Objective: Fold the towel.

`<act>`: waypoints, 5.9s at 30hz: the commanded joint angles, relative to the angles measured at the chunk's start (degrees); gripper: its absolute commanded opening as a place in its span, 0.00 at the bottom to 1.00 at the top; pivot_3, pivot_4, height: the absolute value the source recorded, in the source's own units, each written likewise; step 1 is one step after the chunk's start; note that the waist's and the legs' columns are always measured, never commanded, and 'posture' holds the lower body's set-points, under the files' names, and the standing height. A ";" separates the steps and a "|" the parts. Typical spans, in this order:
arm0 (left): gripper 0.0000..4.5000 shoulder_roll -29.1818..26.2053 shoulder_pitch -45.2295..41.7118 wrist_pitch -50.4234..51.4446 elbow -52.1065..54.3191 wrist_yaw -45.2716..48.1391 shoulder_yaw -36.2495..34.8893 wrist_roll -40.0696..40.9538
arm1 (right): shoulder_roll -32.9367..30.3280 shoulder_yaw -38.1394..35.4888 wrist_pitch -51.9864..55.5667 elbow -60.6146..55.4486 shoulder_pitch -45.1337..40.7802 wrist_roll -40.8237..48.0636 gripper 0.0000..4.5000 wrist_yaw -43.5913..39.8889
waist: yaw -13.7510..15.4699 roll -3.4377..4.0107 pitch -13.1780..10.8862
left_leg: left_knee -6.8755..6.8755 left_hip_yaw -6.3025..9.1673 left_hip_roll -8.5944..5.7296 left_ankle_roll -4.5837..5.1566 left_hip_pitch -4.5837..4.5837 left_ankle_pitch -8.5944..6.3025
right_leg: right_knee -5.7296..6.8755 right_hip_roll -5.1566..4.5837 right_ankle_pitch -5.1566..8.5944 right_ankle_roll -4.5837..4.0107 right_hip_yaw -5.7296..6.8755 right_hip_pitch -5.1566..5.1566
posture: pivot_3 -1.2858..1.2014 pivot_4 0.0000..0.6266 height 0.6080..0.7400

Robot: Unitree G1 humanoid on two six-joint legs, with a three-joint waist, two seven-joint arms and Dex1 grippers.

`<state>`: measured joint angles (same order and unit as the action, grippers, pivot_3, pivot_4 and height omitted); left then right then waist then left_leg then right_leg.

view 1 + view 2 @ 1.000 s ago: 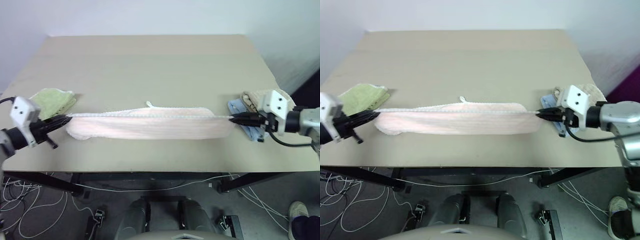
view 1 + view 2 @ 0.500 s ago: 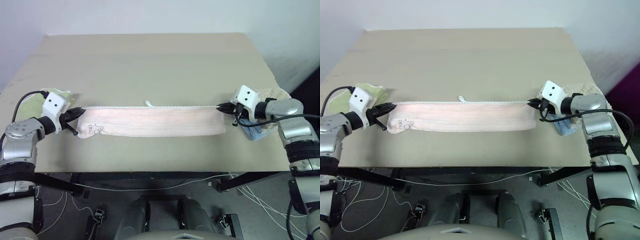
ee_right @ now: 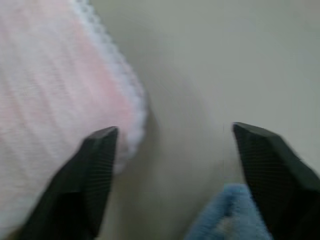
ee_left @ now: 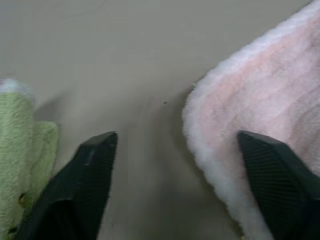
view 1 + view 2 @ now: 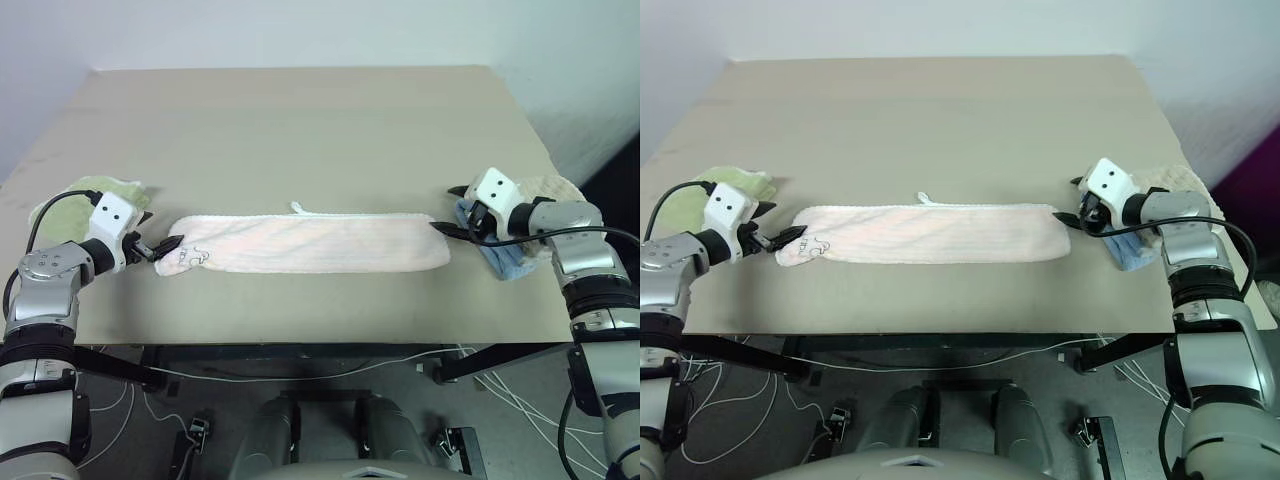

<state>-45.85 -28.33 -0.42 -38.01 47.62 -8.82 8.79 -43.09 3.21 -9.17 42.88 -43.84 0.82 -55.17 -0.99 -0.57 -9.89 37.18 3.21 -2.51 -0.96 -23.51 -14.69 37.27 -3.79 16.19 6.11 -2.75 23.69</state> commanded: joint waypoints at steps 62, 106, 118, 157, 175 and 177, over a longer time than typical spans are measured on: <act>1.00 7.68 17.13 12.47 45.75 11.92 6.08 14.81 | 31.74 -27.69 51.23 -50.47 32.84 80.48 0.01 78.00 | 0.26 -0.35 0.37 | -0.04 0.09 0.12 0.03 0.32 -0.01 | -0.09 0.04 0.01 -0.01 -0.04 -0.47 | 0.52 0.24 1.00; 1.00 10.66 19.81 10.81 47.60 8.51 6.66 13.99 | 7.61 22.31 47.30 -54.53 10.38 14.21 0.01 21.17 | 0.26 -0.13 0.28 | -0.06 0.13 0.08 0.04 0.11 -0.03 | -0.18 -0.08 0.01 -0.02 0.02 -0.20 | 0.52 0.24 1.00; 1.00 10.70 19.95 11.03 47.85 7.91 6.89 14.06 | 12.08 16.55 49.27 -57.25 12.49 14.90 0.36 18.08 | 0.27 -0.13 0.28 | -0.07 0.14 0.08 0.04 0.11 -0.03 | -0.19 -0.08 0.01 -0.02 0.03 -0.21 | 0.52 0.24 1.00; 1.00 12.18 33.78 19.50 60.86 -2.06 -1.49 21.59 | 27.00 12.02 23.86 -27.82 17.03 5.30 0.01 15.04 | 0.00 -0.12 0.35 | -0.16 0.14 0.08 0.01 0.23 -0.04 | -0.19 -0.08 0.02 -0.04 0.03 -0.28 | 0.52 0.24 1.00; 1.00 34.00 44.93 38.48 74.05 -40.19 -9.73 47.27 | 15.25 4.18 24.28 -43.72 11.29 13.18 0.01 2.43 | 0.18 -0.13 0.31 | -0.10 0.14 0.07 0.02 0.19 -0.04 | -0.22 -0.10 0.02 -0.03 -0.03 -0.31 | 0.52 0.24 1.00; 1.00 36.76 45.13 39.12 74.30 -44.77 -9.91 50.77 | 15.40 4.53 23.43 -42.03 10.52 12.72 0.01 2.17 | 0.34 -0.15 0.30 | -0.10 0.16 0.07 0.02 0.20 -0.04 | -0.21 -0.10 0.02 -0.03 -0.03 -0.30 | 0.52 0.24 1.00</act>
<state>-9.53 17.00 38.40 32.69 6.27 -17.79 56.31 -27.83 8.64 15.79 0.71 -32.22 13.54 -52.64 -0.65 -0.72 -9.59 37.09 3.40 -2.44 -0.94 -23.32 -14.73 37.06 -3.88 16.20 6.07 -2.75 23.38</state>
